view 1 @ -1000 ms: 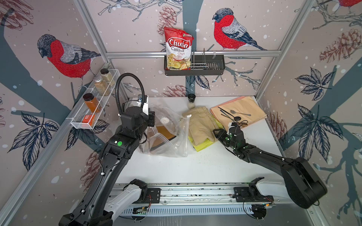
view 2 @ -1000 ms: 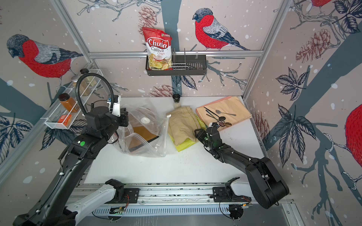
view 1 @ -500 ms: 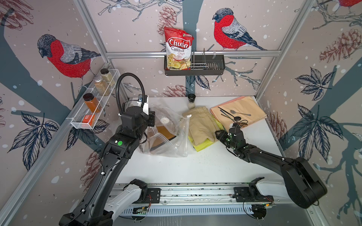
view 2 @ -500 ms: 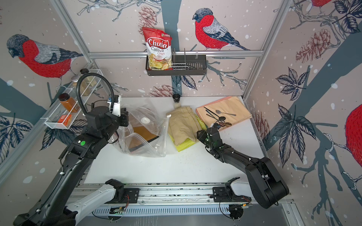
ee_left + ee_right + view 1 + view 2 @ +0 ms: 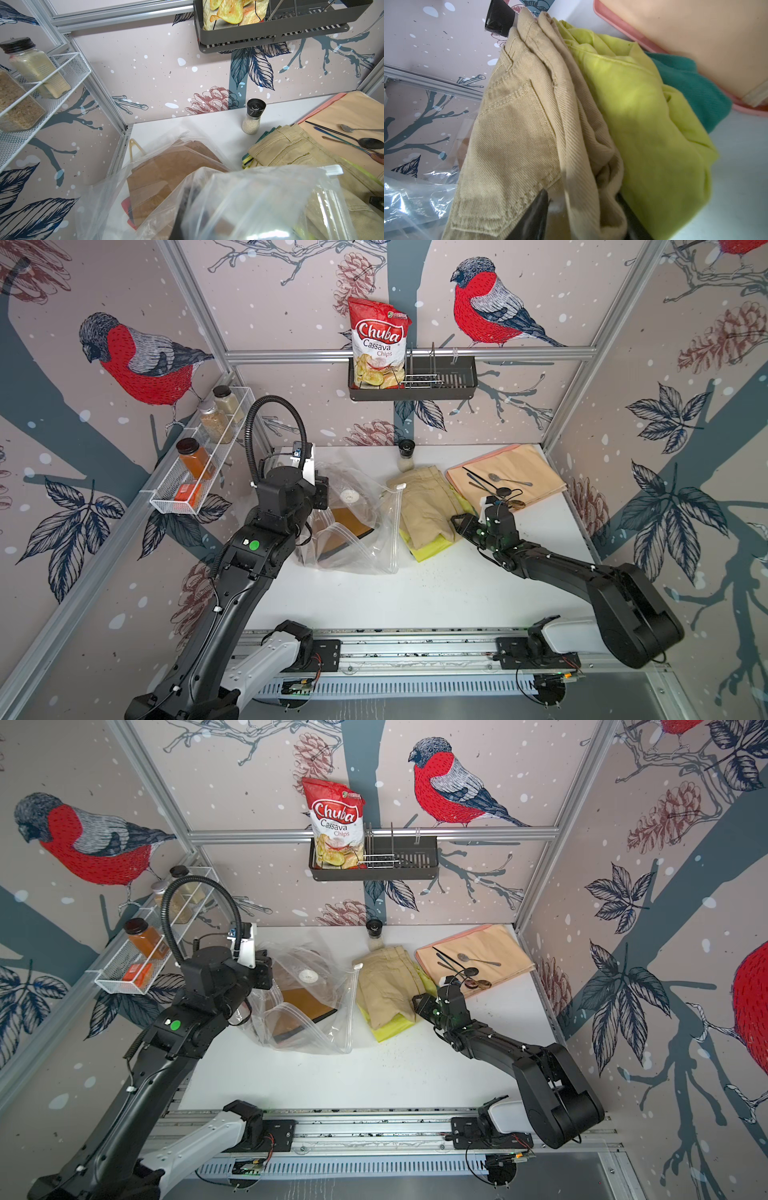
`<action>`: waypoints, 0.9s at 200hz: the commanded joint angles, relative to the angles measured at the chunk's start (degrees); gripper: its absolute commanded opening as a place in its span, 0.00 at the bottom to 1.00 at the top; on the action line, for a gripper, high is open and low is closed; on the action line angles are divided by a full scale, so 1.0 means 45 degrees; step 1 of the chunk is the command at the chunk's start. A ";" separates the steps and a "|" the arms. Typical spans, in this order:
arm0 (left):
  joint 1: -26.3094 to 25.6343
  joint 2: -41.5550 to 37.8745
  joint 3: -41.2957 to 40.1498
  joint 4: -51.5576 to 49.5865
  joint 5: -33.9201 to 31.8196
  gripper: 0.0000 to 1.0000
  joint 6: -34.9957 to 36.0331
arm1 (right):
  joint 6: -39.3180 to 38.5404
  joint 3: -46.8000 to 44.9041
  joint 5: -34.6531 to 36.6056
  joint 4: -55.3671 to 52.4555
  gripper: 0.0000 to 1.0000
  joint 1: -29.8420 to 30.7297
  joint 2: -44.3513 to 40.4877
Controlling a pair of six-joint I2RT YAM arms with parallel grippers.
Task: Take the trousers out of the vacuum bag
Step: Place the trousers at the center of the board.
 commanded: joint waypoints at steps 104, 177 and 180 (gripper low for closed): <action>0.0033 -0.0056 -0.0145 0.0329 -0.0363 0.00 0.0065 | -0.1811 0.2056 0.1460 -0.2140 0.00 -0.0074 0.0032; 0.0033 0.0003 -0.0155 0.0412 -0.0161 0.00 -0.0011 | -0.2926 0.2329 0.2653 -0.3899 0.02 -0.0683 -0.0156; 0.0028 -0.0014 -0.0132 0.0391 -0.0164 0.00 -0.0014 | -0.2879 0.2261 0.2617 -0.3836 0.04 -0.0676 -0.0106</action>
